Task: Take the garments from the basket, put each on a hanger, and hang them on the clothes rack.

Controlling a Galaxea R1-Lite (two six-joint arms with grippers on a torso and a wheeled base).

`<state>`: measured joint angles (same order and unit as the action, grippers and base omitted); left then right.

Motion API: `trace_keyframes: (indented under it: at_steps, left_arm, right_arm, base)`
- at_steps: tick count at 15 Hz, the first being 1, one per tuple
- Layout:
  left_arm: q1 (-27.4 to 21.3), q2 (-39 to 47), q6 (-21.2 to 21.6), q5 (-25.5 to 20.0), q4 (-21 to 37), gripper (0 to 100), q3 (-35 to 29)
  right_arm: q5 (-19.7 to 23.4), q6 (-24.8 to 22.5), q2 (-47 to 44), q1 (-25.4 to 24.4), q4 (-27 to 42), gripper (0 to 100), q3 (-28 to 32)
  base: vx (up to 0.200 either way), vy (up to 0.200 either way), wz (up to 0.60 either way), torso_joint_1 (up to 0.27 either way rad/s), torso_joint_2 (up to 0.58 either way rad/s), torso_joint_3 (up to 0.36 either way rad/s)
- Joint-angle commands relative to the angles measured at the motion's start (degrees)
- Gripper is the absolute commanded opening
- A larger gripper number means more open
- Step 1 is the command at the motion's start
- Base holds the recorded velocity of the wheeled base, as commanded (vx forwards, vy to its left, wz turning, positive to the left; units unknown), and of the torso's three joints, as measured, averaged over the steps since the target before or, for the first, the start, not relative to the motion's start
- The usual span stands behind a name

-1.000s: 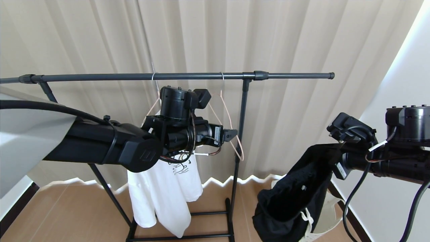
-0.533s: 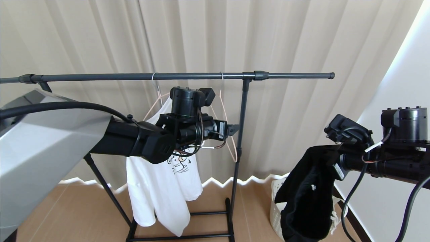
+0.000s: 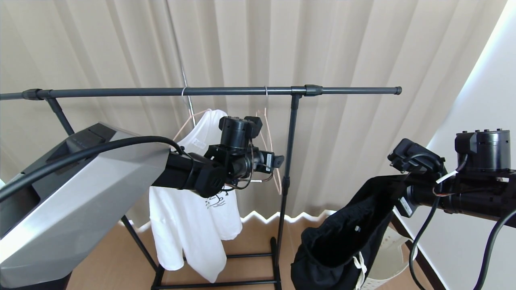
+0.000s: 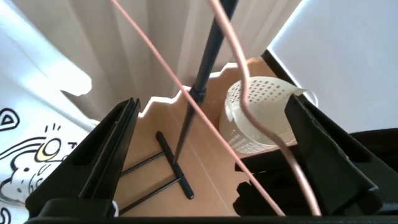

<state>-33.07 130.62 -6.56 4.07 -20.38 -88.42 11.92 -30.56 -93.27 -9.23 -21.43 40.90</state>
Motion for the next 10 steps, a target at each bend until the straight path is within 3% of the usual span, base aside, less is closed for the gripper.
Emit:
trace_keyframes:
  at_steps: [1,7,10]
  left_arm:
    - [0.1,0.3,0.1,1.5,0.7,100,0.1]
    - [0.8,0.1,1.2,6.3,1.2,100,-1.1]
    - [0.6,0.5,2.1,11.0,1.1,100,-2.7]
  right_arm:
    - [0.0,0.0,-0.1,0.0,0.0,0,0.1]
    - [0.0,0.0,-0.1,0.0,0.0,0,-0.1]
    - [0.0,0.0,-0.1,0.0,0.0,0,0.1]
  base:
    - [0.0,0.0,0.0,0.0,0.0,0.0]
    - [0.0,0.0,0.0,0.0,0.0,0.0]
    - [0.0,0.0,0.0,0.0,0.0,0.0]
